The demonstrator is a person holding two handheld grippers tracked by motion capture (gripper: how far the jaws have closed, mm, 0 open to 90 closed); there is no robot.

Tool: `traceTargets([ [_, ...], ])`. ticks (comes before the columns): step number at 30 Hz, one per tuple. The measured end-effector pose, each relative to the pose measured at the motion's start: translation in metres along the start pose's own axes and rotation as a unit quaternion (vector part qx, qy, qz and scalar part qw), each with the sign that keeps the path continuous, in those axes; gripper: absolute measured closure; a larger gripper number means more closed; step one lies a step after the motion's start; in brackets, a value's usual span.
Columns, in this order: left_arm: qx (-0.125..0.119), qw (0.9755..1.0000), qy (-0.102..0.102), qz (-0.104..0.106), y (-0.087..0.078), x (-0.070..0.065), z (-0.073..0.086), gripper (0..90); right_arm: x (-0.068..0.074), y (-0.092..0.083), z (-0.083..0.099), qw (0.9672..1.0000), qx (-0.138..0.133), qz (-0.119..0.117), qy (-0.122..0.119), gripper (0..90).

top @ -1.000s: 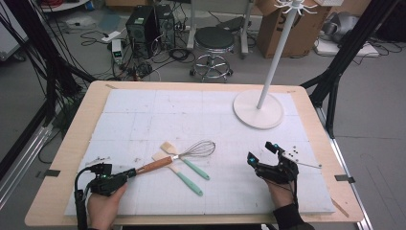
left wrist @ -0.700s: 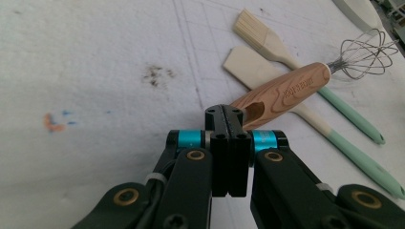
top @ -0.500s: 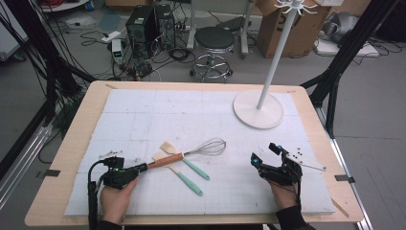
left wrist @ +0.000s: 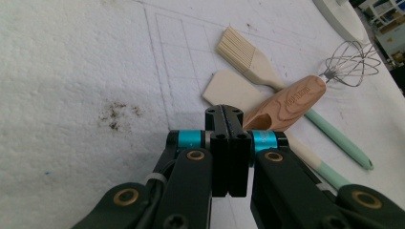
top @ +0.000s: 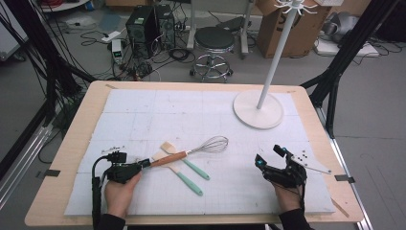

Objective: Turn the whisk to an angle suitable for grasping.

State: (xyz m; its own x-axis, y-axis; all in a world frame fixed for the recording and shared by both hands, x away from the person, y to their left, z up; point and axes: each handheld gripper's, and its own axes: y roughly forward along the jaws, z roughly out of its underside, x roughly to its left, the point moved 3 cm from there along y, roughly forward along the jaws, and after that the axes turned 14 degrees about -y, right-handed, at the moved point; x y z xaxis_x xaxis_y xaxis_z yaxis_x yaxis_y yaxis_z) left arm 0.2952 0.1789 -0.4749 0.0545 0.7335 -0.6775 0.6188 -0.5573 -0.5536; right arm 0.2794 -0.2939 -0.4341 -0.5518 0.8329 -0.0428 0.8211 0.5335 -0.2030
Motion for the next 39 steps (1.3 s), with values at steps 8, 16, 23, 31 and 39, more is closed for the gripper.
traceTargets([
  [8, -0.003, 1.0000, 0.004, 0.005, 0.007, -0.005, -0.001, 89.9, -0.002, -0.005, 0.001, 1.0000, 0.001, 0.005, 0.007, 11.6],
  [16, -0.003, 0.9991, 0.030, 0.029, 0.012, -0.013, 0.000, 90.0, -0.003, -0.008, 0.002, 0.9999, 0.002, 0.009, 0.007, 11.6],
  [23, -0.001, 0.9991, 0.035, 0.026, 0.016, -0.015, -0.001, 90.0, -0.005, -0.010, 0.003, 0.9999, 0.001, 0.014, 0.009, 11.6],
  [31, 0.004, 0.9991, 0.038, 0.017, 0.020, -0.019, -0.001, 90.0, -0.006, -0.012, 0.004, 0.9998, 0.002, 0.017, 0.006, 11.6],
  [39, -0.010, 0.9972, 0.063, 0.039, 0.024, -0.027, -0.003, 90.0, -0.007, -0.014, 0.004, 0.9998, 0.001, 0.019, 0.010, 11.6],
])
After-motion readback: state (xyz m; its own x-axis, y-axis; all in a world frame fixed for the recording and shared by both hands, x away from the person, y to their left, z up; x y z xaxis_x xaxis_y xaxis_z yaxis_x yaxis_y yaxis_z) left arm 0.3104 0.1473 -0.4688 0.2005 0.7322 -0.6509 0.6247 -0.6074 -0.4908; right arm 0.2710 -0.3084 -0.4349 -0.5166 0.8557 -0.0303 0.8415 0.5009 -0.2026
